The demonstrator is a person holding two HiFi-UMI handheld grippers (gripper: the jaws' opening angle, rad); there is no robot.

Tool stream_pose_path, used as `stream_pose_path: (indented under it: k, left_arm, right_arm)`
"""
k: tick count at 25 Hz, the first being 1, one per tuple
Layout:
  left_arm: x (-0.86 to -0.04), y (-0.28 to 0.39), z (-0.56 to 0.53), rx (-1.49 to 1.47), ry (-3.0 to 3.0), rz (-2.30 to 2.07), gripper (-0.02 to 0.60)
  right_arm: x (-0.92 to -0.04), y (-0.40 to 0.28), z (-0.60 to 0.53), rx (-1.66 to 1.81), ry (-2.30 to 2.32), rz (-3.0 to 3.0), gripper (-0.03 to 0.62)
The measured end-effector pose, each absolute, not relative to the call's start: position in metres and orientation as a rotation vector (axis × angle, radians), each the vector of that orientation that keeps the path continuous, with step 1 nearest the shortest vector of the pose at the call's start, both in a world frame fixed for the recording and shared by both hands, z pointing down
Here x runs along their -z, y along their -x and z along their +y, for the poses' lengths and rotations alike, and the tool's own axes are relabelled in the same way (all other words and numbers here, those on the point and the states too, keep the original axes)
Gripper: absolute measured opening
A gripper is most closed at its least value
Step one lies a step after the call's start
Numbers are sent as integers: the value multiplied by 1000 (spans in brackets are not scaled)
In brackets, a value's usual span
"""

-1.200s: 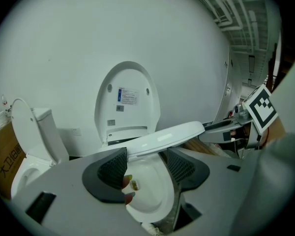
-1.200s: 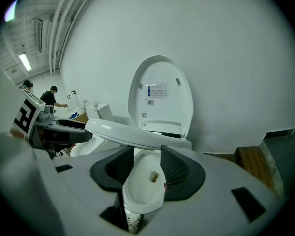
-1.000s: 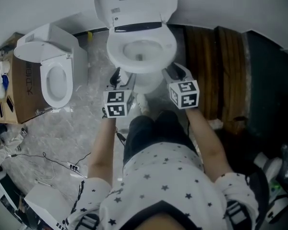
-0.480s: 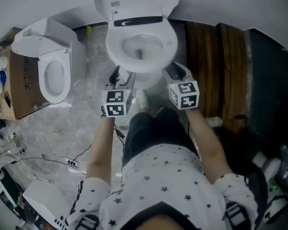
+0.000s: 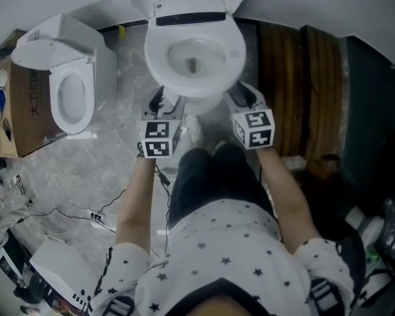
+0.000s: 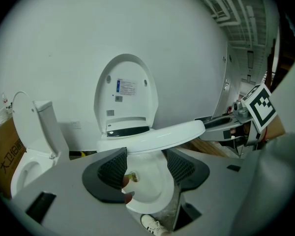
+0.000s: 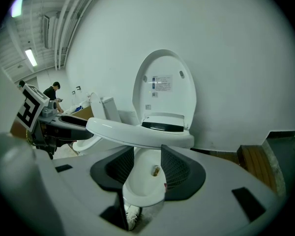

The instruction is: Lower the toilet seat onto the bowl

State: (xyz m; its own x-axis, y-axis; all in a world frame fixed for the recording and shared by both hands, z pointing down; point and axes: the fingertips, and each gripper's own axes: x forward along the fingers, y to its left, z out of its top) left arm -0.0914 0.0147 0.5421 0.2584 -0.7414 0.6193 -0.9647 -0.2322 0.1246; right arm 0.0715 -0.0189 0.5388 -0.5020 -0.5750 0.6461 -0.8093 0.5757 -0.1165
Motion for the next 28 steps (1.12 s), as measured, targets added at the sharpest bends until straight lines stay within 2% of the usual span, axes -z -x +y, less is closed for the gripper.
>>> stream_pose_path:
  k: [28]
  left_arm:
    - [-573,89,36,-637,-2038,-1555,258]
  right_arm:
    - [-569,-73,1,-510,-1047,-2272,176]
